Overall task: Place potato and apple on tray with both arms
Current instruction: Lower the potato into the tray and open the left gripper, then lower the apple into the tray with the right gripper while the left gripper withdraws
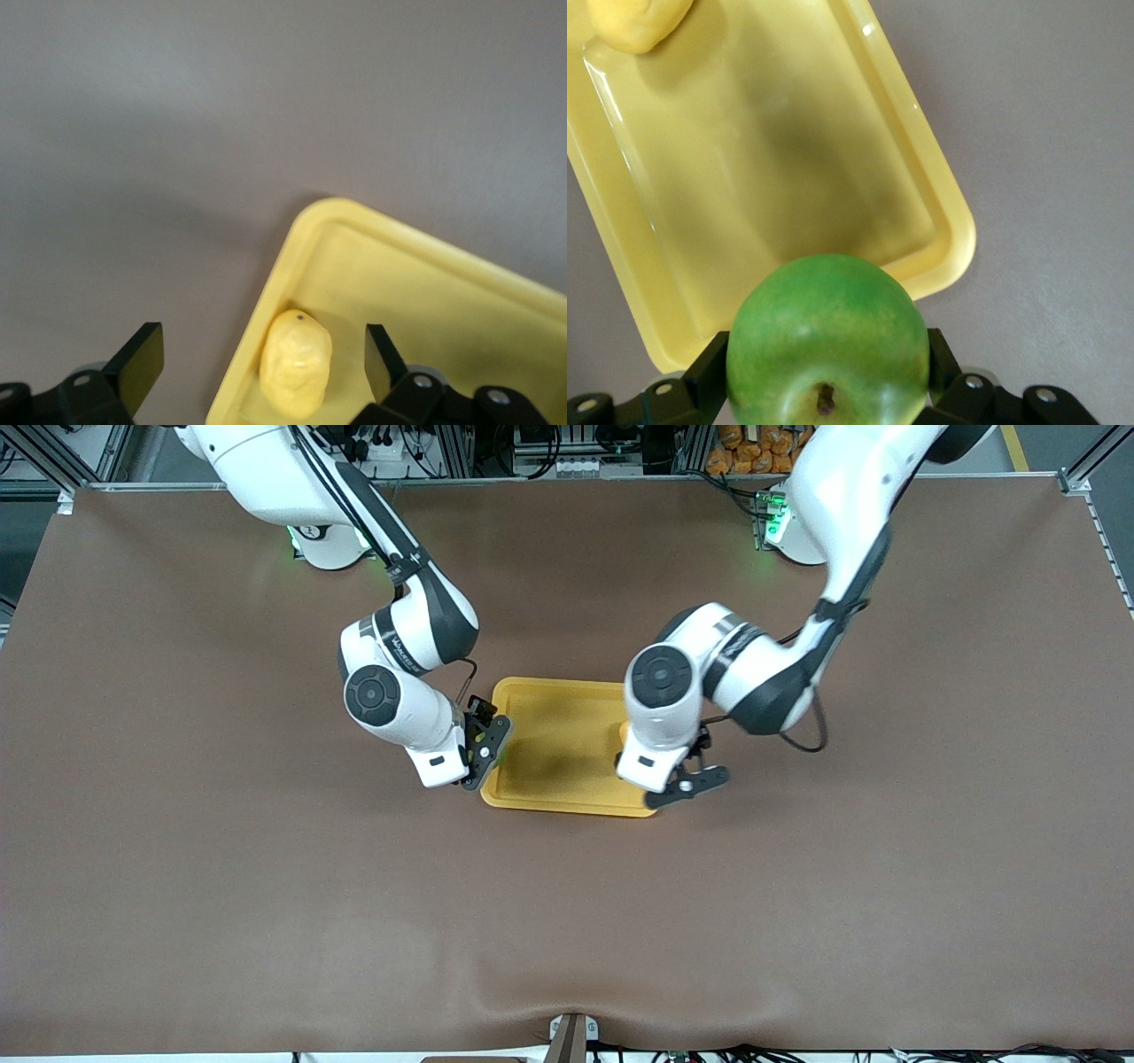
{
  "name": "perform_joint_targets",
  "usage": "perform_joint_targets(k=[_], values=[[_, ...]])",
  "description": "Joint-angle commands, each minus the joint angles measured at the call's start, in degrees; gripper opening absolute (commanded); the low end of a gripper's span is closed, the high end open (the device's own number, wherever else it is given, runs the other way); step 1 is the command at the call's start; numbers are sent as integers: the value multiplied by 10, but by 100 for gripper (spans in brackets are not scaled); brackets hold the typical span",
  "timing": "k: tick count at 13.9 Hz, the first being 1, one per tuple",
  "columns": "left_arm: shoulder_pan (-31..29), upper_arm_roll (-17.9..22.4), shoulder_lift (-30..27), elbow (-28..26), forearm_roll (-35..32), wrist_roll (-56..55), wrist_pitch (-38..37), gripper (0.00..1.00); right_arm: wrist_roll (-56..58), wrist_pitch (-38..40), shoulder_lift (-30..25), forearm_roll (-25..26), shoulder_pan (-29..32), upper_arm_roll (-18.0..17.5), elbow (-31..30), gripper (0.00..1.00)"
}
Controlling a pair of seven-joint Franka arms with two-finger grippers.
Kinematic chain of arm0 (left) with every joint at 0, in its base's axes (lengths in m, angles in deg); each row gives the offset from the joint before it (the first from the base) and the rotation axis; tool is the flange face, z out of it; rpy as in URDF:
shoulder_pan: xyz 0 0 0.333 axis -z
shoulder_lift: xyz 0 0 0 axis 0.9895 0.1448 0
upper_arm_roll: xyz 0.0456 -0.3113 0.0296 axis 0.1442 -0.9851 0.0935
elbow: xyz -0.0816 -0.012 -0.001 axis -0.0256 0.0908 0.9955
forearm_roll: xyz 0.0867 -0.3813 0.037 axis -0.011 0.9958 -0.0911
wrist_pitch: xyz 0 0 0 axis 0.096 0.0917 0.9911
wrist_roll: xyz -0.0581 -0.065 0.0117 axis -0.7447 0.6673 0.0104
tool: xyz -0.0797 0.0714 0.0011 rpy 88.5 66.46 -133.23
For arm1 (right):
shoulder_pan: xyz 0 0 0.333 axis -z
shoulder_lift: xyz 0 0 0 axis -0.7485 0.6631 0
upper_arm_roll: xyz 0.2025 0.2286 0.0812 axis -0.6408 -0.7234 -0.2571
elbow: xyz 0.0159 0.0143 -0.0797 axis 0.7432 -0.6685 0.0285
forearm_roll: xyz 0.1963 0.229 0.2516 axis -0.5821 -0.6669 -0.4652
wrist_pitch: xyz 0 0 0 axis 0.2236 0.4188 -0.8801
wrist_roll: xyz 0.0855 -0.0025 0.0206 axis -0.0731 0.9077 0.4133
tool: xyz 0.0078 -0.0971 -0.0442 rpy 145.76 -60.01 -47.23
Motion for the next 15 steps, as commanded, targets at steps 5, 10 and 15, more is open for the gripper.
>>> perform_joint_targets(k=[5, 10, 15], values=[[-108, -3, -137, -13, 96, 170, -93, 100, 9, -34, 28, -3, -32, 3, -2, 53], [-151, 2, -191, -13, 95, 213, -159, 100, 9, -57, 43, -3, -46, 3, -3, 58], [-185, 2, -248, -13, 97, 243, -194, 100, 10, -58, 50, -2, -52, 4, -3, 97]])
